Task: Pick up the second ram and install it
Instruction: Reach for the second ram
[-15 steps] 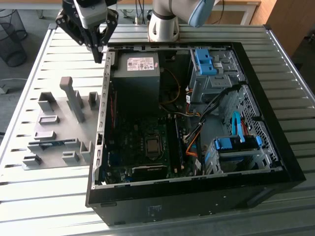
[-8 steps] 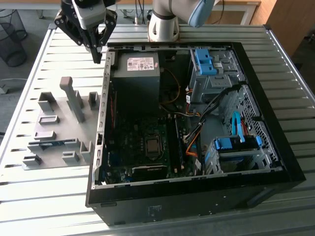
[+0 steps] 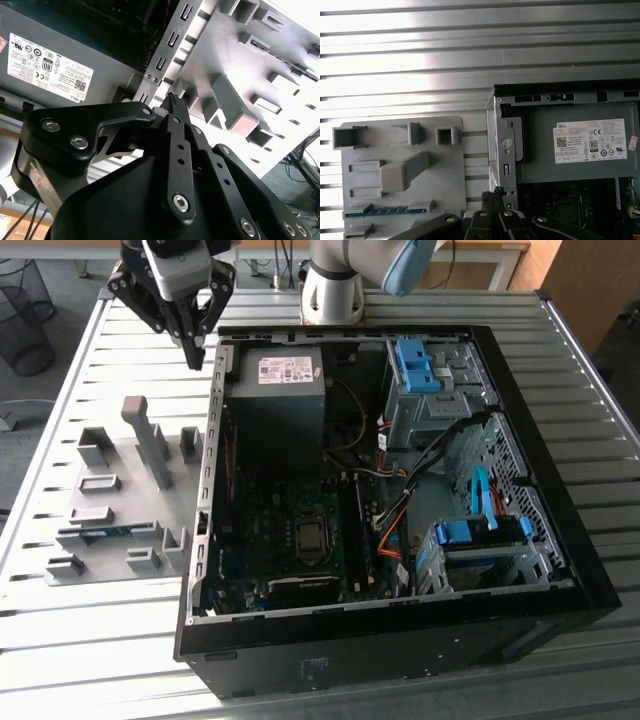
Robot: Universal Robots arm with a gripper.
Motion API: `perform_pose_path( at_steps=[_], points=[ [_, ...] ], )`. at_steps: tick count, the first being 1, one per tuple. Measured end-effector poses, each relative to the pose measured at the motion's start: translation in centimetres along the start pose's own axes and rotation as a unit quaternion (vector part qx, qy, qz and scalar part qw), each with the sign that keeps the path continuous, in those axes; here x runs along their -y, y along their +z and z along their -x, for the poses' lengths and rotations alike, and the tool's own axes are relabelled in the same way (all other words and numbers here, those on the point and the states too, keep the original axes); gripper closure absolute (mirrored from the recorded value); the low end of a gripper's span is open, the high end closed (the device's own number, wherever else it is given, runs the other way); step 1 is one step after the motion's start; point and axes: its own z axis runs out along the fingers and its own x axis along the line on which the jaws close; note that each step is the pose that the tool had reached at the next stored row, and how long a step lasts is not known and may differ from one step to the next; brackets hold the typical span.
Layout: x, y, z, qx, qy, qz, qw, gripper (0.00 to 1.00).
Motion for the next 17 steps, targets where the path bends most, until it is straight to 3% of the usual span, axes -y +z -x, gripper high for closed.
perform_pose_path(
  at_steps=[17],
  points=[
    [0.11, 0.12, -1.42, 0.0000, 0.000, 0.0000, 1.0000, 0.89]
  ],
)
